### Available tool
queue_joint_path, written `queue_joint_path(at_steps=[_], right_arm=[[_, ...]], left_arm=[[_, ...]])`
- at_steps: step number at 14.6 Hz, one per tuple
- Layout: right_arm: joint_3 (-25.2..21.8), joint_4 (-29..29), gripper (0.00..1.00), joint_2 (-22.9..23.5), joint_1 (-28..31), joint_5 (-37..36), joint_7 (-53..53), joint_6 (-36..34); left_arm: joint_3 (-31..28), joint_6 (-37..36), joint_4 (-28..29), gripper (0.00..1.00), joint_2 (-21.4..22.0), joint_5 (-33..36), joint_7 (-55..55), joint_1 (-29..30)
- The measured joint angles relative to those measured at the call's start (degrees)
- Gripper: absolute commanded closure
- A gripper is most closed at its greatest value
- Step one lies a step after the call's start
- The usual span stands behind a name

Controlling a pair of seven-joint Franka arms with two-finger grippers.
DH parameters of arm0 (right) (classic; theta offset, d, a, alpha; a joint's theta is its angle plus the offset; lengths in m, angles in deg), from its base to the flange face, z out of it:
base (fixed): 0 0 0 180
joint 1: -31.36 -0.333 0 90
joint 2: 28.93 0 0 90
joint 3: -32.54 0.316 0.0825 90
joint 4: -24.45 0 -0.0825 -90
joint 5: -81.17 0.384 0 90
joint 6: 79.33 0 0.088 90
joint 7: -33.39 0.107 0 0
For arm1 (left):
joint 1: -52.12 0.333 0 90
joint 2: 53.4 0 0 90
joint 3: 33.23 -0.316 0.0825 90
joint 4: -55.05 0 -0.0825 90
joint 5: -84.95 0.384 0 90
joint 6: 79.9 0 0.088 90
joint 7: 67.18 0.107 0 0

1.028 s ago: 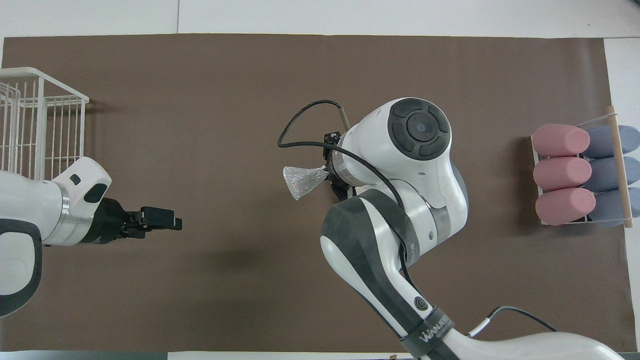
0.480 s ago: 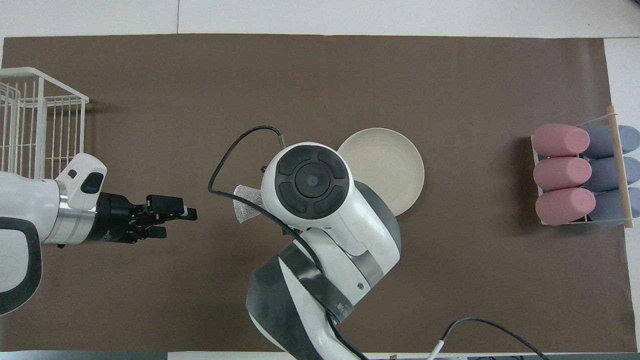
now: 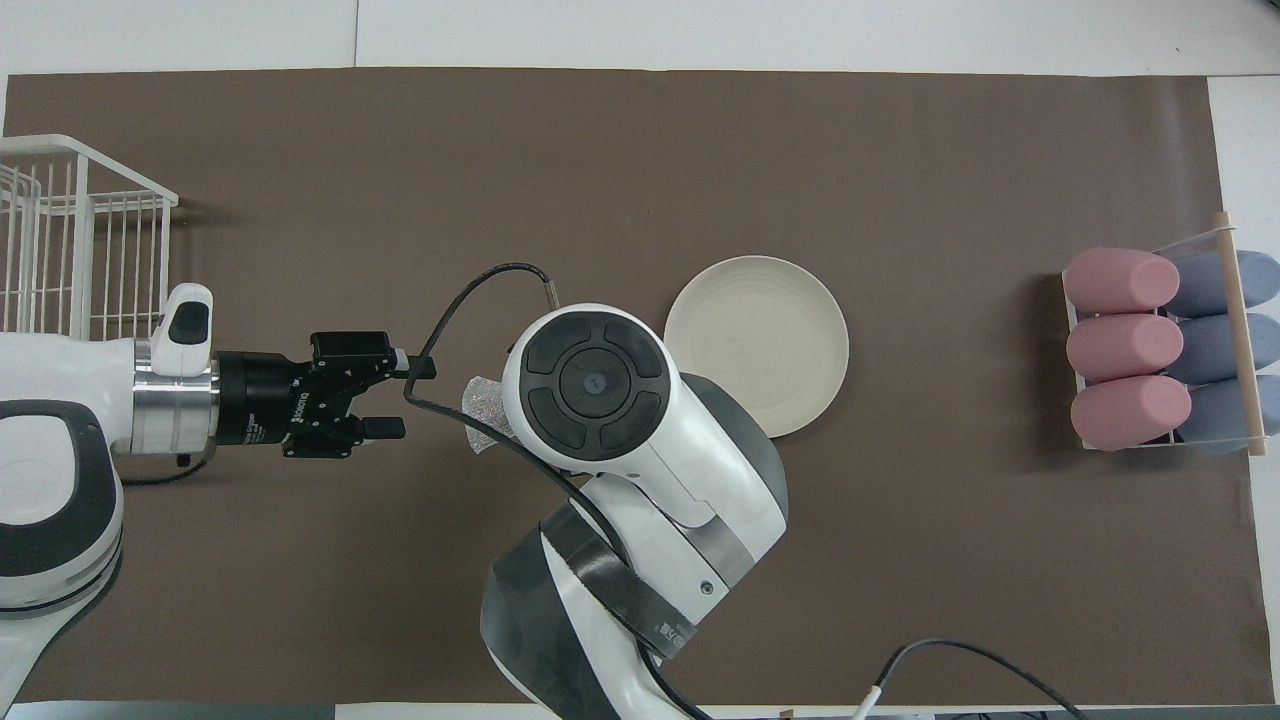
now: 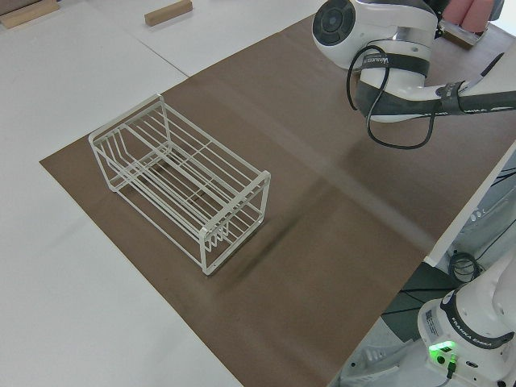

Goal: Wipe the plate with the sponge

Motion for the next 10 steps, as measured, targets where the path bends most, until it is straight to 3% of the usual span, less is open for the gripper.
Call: queue_joint_path(at_steps=[8,9,10], right_arm=[[0.0,0.0,1.0,0.0,0.0,-0.3,0.0,0.0],[0.0,0.0,1.0,0.0,0.0,-0.3,0.0,0.0],[0.0,0.0,1.0,0.0,0.0,-0.3,0.0,0.0]], left_arm=[[0.3,1.6,-0.1,0.01,-1.3,-8.2,-5.0,-5.3],[0.4,1.6,-0.1,0.13,-1.3,-8.3,-5.2,-6.0],[0.4,1.6,-0.1,0.33,-1.3,-8.3,-5.4,-6.6]])
